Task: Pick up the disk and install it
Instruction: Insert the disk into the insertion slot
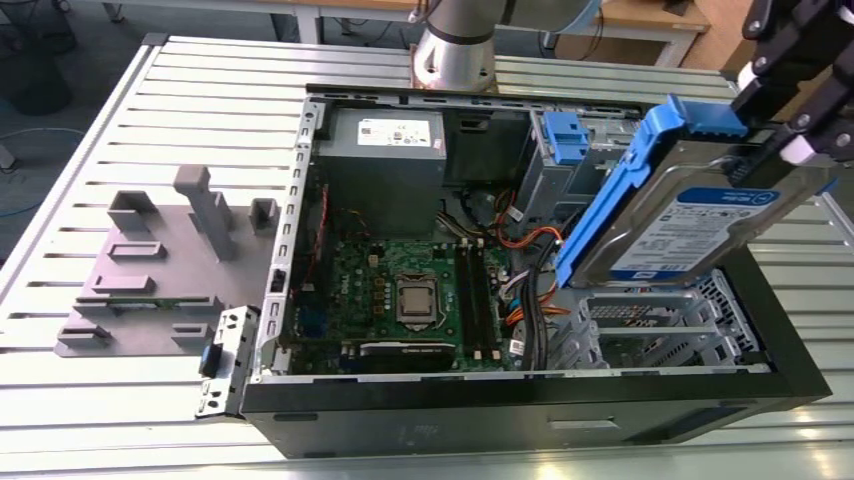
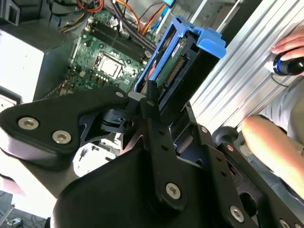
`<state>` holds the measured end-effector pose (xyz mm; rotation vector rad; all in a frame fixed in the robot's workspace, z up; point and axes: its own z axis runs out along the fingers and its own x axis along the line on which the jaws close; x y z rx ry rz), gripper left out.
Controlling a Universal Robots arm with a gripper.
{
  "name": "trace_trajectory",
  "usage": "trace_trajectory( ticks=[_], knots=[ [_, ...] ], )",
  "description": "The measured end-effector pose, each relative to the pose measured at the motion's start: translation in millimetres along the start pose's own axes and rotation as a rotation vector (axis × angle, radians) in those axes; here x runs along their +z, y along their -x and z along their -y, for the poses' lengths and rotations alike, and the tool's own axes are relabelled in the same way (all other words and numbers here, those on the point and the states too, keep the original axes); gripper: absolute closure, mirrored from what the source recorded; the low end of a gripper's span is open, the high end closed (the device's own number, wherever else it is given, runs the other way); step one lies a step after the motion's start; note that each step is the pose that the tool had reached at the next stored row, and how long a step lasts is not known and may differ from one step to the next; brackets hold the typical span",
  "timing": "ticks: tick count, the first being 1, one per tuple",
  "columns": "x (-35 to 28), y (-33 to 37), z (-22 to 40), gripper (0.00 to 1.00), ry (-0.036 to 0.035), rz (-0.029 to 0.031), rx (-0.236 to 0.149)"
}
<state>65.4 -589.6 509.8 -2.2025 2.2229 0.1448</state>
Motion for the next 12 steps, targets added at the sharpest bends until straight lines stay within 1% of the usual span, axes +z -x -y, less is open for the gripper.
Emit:
trace_trajectory(
  ticks=[12],
  knots=[
    [0.0, 0.3, 38.9, 0.65, 0.0031, 0.0, 0.0]
  ],
)
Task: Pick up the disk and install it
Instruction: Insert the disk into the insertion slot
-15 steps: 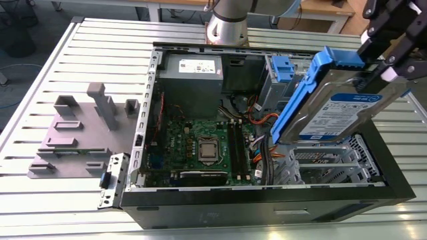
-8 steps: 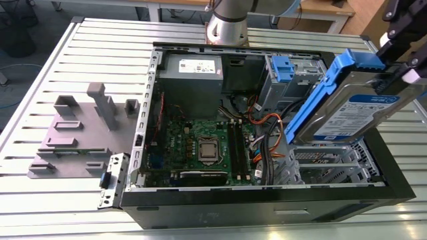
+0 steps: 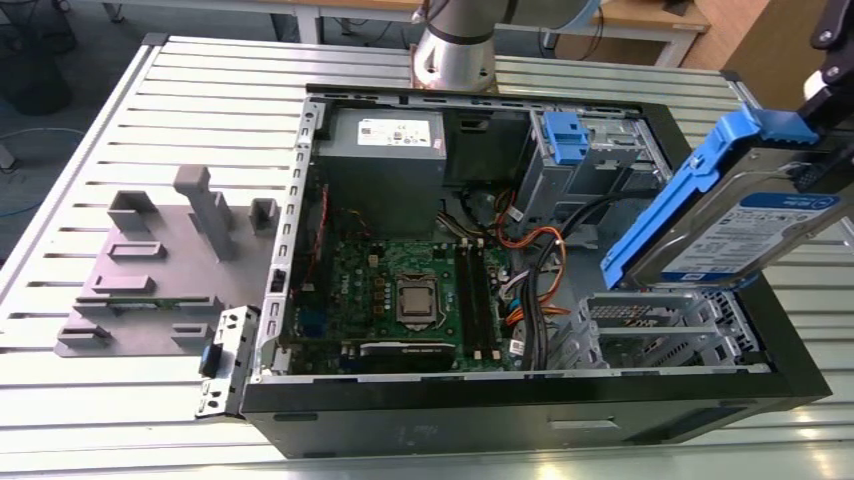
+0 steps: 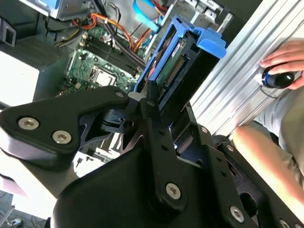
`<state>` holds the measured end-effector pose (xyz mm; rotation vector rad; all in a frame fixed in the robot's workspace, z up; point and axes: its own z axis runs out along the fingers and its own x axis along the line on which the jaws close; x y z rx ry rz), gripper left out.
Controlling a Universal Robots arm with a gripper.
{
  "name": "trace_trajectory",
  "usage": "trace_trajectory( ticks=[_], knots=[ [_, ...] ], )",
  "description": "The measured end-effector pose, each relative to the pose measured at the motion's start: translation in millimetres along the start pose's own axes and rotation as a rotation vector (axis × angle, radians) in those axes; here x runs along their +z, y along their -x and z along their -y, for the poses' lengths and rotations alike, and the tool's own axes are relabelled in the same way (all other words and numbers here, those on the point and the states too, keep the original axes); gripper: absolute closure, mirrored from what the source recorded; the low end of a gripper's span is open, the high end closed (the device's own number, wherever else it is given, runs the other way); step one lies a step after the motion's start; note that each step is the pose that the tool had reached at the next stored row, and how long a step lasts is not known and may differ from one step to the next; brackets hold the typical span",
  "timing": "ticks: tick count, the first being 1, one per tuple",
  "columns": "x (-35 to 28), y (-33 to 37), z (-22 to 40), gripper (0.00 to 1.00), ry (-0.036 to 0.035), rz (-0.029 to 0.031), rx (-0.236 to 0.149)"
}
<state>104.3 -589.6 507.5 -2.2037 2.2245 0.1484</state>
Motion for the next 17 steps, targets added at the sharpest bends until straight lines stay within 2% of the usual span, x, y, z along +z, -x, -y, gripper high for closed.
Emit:
trace_trajectory(
  ticks=[2, 6, 7, 17],
  knots=[
    [0.0, 0.1, 5.0, 0.65, 0.0002, 0.0, 0.0],
    [0.2, 0.1, 6.3, 0.65, 0.0003, -0.0001, 0.0],
    [3.8, -0.2, 11.9, 0.65, 0.0003, -0.0001, 0.0],
    [7.2, -0.4, 17.3, 0.65, 0.0003, 0.0, 0.0]
  ],
)
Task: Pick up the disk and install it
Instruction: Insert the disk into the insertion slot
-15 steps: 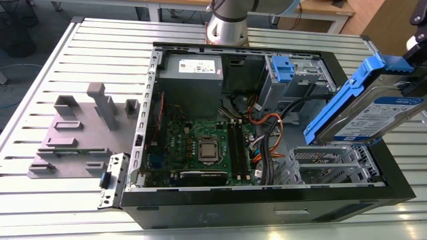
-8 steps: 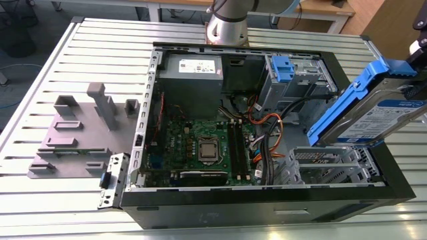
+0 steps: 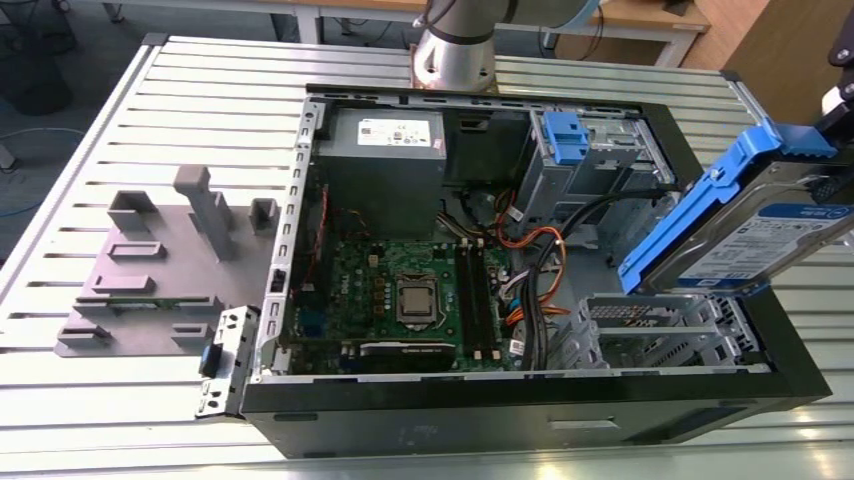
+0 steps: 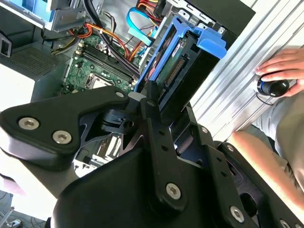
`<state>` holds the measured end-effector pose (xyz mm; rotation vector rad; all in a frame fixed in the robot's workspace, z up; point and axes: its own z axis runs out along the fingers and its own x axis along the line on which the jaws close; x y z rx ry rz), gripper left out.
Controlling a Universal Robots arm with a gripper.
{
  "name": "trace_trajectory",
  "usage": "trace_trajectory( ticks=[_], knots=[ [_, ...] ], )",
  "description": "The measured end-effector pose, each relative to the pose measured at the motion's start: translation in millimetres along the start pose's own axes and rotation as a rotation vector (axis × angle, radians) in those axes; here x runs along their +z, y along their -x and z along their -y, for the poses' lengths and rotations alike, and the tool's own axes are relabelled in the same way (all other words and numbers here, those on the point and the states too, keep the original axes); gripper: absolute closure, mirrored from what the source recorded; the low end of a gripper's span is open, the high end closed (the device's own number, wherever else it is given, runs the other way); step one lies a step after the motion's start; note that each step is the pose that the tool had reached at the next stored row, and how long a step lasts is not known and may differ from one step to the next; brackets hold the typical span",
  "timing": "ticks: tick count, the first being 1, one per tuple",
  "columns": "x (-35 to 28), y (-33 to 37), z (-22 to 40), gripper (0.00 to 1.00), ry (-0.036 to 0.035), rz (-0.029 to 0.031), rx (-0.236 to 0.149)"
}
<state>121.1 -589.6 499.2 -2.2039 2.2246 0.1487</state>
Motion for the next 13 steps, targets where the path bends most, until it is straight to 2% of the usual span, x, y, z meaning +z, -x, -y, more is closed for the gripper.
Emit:
trace_trajectory(
  ticks=[10, 13],
  knots=[
    [3.4, -0.2, 5.3, 0.65, 0.0, 0.0, 0.0],
    [3.5, -0.2, 4.0, 0.65, -0.0004, 0.0001, 0.0]
  ],
)
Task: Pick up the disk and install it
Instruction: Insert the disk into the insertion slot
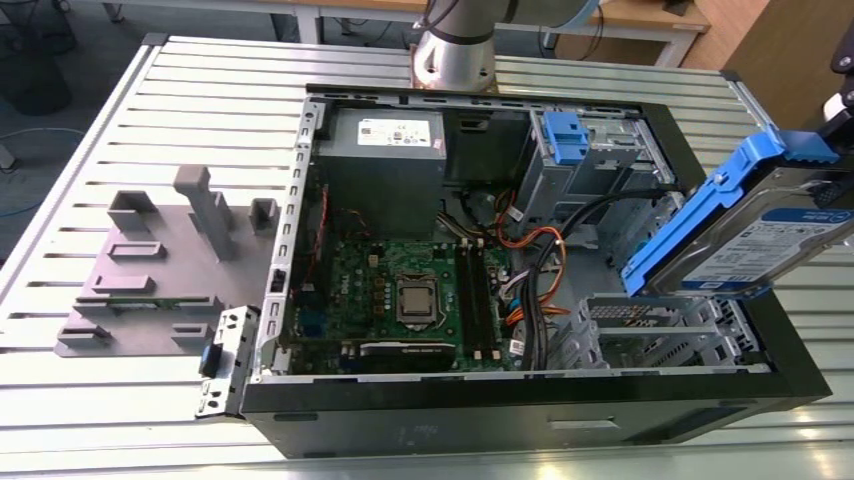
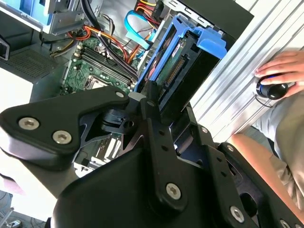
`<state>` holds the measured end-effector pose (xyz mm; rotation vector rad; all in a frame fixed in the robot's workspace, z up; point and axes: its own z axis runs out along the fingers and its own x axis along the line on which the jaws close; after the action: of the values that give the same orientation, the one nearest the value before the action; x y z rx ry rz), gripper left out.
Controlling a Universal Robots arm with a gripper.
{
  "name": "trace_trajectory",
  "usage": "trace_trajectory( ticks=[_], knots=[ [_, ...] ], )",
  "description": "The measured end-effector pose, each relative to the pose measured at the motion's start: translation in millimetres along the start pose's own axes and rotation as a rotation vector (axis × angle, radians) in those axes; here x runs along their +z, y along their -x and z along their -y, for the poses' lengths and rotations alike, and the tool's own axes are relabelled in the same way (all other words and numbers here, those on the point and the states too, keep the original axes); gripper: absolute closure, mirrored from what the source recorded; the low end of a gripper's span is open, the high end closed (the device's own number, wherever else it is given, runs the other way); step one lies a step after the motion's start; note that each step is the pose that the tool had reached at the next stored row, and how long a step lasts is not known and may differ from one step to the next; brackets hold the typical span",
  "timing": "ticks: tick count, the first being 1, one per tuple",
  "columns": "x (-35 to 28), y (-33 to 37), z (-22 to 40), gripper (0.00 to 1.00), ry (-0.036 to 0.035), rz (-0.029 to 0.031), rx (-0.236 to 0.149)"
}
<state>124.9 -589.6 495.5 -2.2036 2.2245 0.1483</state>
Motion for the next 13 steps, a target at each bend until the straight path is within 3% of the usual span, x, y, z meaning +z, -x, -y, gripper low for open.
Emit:
trace_trajectory(
  ticks=[7, 13],
  knots=[
    [0.0, 0.0, -1.3, 0.65, -0.0006, -0.0001, 0.0],
    [-0.1, 0.1, 1.4, 0.65, -0.0006, 0.0, 0.0]
  ],
)
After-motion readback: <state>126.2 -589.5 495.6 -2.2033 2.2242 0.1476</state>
